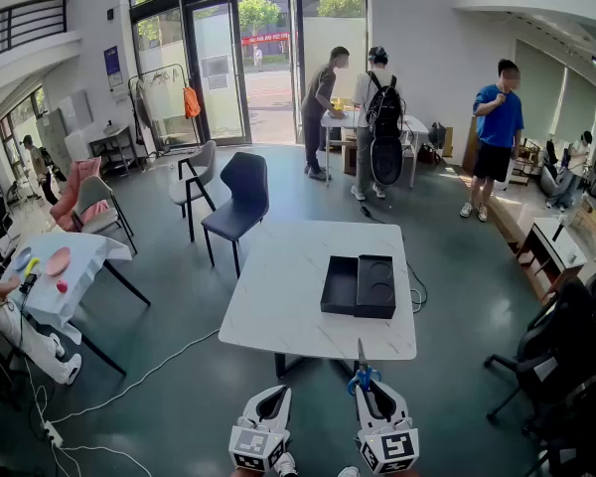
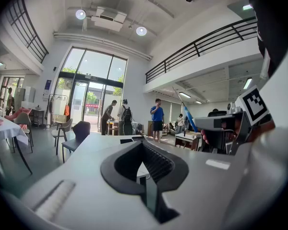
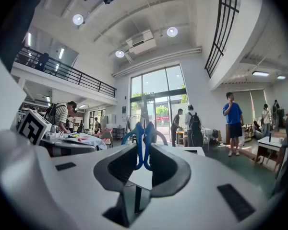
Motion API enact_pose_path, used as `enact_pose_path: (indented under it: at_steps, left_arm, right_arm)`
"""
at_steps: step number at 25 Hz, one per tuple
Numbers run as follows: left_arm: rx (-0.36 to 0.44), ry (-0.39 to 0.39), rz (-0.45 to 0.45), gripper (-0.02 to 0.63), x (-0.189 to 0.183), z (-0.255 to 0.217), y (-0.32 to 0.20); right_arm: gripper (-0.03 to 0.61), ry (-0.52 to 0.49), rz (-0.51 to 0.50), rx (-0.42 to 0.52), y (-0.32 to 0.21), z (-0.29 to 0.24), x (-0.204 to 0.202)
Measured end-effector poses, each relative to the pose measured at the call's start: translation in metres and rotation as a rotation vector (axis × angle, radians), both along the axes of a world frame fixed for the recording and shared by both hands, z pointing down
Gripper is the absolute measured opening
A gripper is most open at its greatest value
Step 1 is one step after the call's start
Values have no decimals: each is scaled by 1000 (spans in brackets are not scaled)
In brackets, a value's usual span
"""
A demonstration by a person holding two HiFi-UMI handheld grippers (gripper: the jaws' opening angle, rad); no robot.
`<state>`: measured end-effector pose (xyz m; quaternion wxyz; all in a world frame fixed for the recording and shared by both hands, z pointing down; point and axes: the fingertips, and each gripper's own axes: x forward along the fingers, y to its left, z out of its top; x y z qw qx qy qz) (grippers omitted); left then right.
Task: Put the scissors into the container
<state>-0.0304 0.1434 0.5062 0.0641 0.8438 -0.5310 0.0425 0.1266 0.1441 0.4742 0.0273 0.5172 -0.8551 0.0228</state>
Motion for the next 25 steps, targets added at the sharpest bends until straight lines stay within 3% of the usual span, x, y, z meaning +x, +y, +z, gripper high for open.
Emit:
enact_pose_path:
  at_steps: [4, 14, 25]
  left_arm:
    - [-1, 25, -1, 9, -10, 7, -7]
    - [8, -3, 21, 9, -28, 17, -26]
    - [22, -7, 78, 9, -63, 13, -50]
  right_arm:
    - [84, 4, 6, -2, -6, 2, -5]
    - [84, -3, -4, 22, -27, 1, -27]
    - [84, -92, 31, 70, -53, -19, -63]
